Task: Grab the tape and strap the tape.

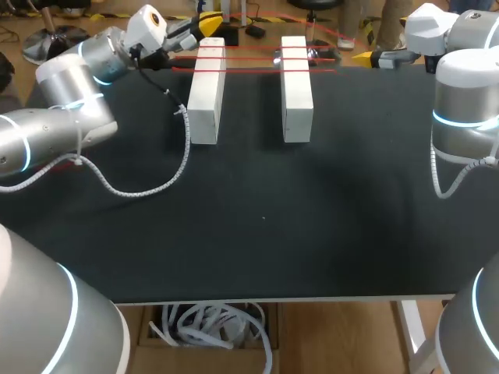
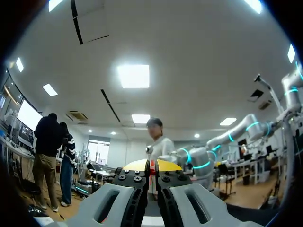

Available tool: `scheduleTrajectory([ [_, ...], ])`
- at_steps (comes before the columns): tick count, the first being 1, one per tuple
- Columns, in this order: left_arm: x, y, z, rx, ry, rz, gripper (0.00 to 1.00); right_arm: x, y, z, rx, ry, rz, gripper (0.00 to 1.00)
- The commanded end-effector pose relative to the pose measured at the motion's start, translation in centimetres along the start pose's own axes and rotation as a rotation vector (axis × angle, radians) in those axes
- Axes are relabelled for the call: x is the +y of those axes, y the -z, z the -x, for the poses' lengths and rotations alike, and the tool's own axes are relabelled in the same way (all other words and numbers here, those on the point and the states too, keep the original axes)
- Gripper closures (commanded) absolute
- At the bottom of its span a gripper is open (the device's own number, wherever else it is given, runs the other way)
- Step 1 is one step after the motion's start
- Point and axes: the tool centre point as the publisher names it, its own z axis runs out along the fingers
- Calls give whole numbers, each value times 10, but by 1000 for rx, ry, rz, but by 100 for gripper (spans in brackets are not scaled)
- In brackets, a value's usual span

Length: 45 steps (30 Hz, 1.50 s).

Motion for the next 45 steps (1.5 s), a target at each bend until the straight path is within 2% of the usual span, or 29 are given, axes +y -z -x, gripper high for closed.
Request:
scheduleTrajectory([
  [1,-3,-9,0,3,-8,6,100,0,0,0,1,0,-3,0],
  [20,-1,-35,-5,45,-20,-41,100,0,0,0,1,0,-3,0],
  [45,2,-36,-5,82,13,-32,100,0,0,0,1,0,-3,0],
])
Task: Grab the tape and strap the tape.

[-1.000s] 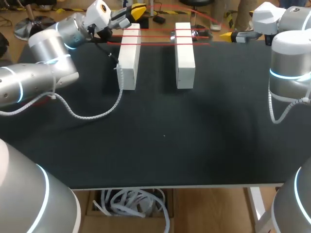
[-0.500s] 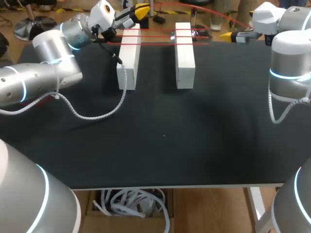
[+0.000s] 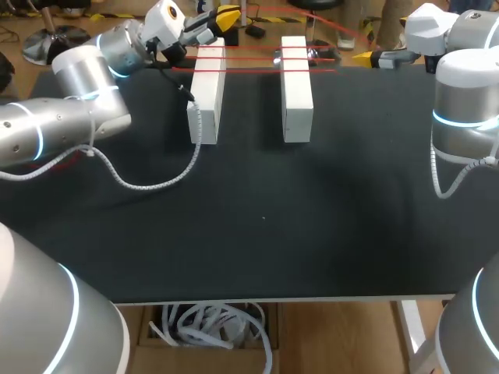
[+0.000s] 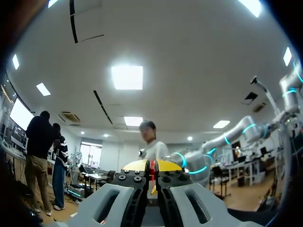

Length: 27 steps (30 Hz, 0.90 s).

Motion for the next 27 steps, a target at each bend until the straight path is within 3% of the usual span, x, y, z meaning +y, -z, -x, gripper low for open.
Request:
scheduleTrajectory([
  [1,2,1,4,10,2,-5,100,0,0,0,1,0,-3,0],
  [3,2,1,4,10,2,-5,100,0,0,0,1,0,-3,0],
  [5,2,1,4,10,2,-5,100,4,1,2,61,-68,36,0],
  [13,2,1,4,10,2,-5,100,22,20,-15,-103,-348,41,0],
  [20,2,1,4,10,2,-5,100,33,46,-31,-180,-585,30,0],
  [24,2,1,4,10,2,-5,100,35,59,-37,-254,-641,-14,0],
  [27,2,1,4,10,2,-5,100,33,66,-38,-281,-807,4,0],
])
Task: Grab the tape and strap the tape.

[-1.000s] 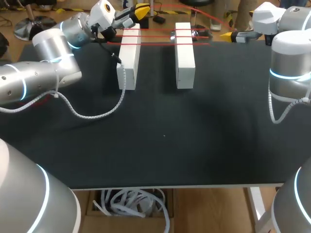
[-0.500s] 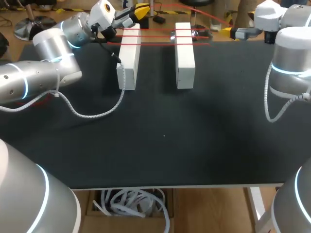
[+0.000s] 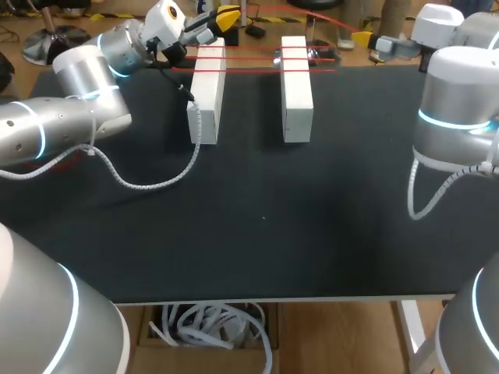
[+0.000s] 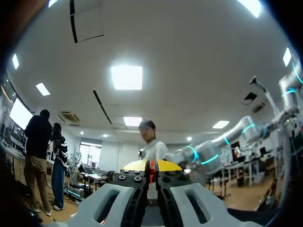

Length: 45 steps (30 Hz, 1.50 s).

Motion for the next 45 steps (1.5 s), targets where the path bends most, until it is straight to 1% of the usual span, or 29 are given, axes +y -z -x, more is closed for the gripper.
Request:
scheduleTrajectory([
  [1,1,1,2,4,1,-3,100,1,16,-5,-104,-240,2,0],
  [2,1,1,2,4,1,-3,100,0,17,-4,-108,-300,5,0],
  [4,1,1,2,4,1,-3,100,-1,19,-4,-117,-377,35,0],
  [5,1,1,2,4,1,-3,100,-2,21,-4,-116,-451,53,0],
  [7,1,1,2,4,1,-3,100,-5,22,-5,-95,-556,96,0],
  [10,1,1,2,4,1,-3,100,-8,26,-10,-80,-602,122,0],
  [11,1,1,2,4,1,-3,100,-9,28,-11,-87,-547,104,0],
  [12,1,1,2,4,1,-3,100,-9,29,-13,-83,-460,85,0],
  [13,1,1,2,4,1,-3,100,-8,29,-15,-81,-270,31,0],
  [27,1,1,2,4,1,-3,100,-8,29,-15,-81,-270,31,0],
  [28,1,1,2,4,1,-3,100,-4,26,-19,-65,-363,106,0],
  [29,1,1,2,4,1,-3,100,0,25,-22,-88,-393,141,0],
  [31,1,1,2,4,1,-3,100,7,25,-28,-96,-467,208,0],
  [32,1,1,2,4,1,-3,100,8,26,-29,-116,-497,223,0],
  [34,1,1,2,4,1,-3,100,10,28,-30,-149,-567,288,0],
  [36,1,1,2,4,1,-3,100,11,31,-29,-206,-627,359,0],
  [41,1,1,2,4,1,-3,100,4,36,-20,-323,-765,460,0],
  [44,1,1,2,4,1,-3,100,-4,36,-15,-368,-860,468,0],
  [45,1,1,2,4,1,-3,100,-5,37,-14,-369,-878,472,0],
])
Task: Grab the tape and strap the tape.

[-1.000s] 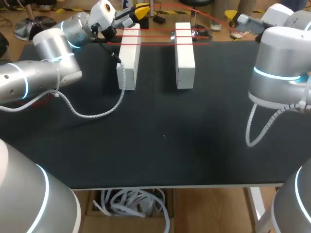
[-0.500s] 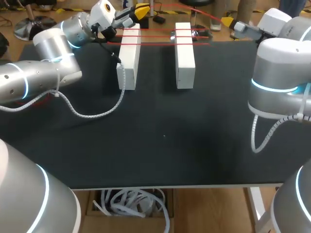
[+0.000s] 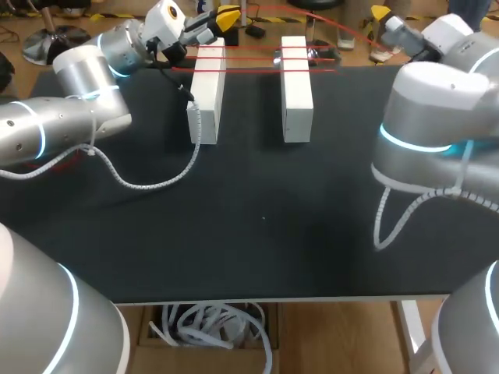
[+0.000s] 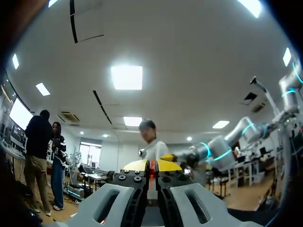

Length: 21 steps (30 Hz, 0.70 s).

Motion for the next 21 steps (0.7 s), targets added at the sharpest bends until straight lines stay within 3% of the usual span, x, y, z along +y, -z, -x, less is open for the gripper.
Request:
scheduleTrajectory([
  [1,1,1,2,4,1,-3,100,-12,-2,4,-97,-243,275,0],
  [3,1,1,2,4,1,-3,100,-13,-6,2,-74,-279,219,0],
  [7,1,1,2,4,1,-3,100,-7,-14,-6,69,-292,161,0],
  [11,1,1,2,4,1,-3,100,1,-19,-14,169,-237,133,0],
  [14,1,1,2,4,1,-3,100,0,-24,-17,221,-226,41,0],
  [16,1,1,2,4,1,-3,100,-3,-25,-21,268,-214,34,0],
  [21,1,1,2,4,1,-3,100,-8,-25,-23,270,-215,6,0],
])
